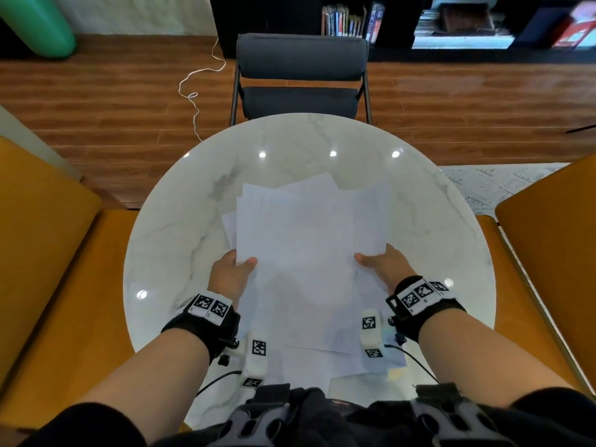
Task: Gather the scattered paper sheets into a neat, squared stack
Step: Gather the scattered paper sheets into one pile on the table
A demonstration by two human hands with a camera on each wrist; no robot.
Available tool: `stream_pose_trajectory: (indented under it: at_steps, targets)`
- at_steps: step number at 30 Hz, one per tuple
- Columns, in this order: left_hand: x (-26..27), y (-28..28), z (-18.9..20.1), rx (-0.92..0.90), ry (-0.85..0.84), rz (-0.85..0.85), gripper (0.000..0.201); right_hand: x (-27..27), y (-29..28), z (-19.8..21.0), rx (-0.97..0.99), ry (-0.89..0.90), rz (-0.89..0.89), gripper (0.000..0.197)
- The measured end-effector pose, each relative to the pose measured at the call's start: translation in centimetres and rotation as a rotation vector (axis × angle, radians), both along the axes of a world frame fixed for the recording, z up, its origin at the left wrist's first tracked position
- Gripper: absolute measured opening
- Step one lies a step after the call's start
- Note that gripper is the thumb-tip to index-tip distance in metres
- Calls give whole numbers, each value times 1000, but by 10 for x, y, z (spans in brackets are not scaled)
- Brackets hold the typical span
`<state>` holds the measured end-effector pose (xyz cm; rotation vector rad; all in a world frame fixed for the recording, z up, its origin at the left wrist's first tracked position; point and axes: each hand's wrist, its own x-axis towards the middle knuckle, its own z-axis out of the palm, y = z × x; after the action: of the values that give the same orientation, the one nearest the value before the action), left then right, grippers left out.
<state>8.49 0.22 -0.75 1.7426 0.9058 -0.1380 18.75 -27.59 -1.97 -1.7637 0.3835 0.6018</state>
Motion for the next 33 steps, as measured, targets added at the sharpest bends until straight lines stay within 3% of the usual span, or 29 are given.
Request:
stream_pose_trajectory:
  at_steps: [4,6,8,10,13,17,19,22,27,30,33]
  targets:
    - [-2,0,-1,-160,-56,-82,22,3,-6,-12,24,158,122,73]
    - [-4,2,-7,-235,-40,-191,33,-1,-6,-12,15,170,202,69]
    - [-4,2,-10,-266,-34,-228,27,-2,-6,-13,-21,165,194,57]
    - [-2,0,-10,-248,-79,-201,13,-5,-7,-11,-31,153,130,46]
    - [-2,2,-11,-58,-131,-26,11,-6,-14,-10,-19,122,87,43]
    - [-4,8,-13,276,108,145,38,1,-11,-5,-118,56,69,33]
    - [-2,11,-14,242,158,190,49,6,-4,-1,-199,-22,30,34]
    - [6,7,-15,109,94,205,57,11,6,7,-283,-108,26,37]
    - [16,-2,-10,-119,109,139,72,11,17,15,-195,-49,77,35]
    - [14,-3,-9,-144,148,69,78,11,17,11,-233,-29,91,39]
    - [11,-1,-15,-79,133,287,69,10,14,6,-292,-47,68,55]
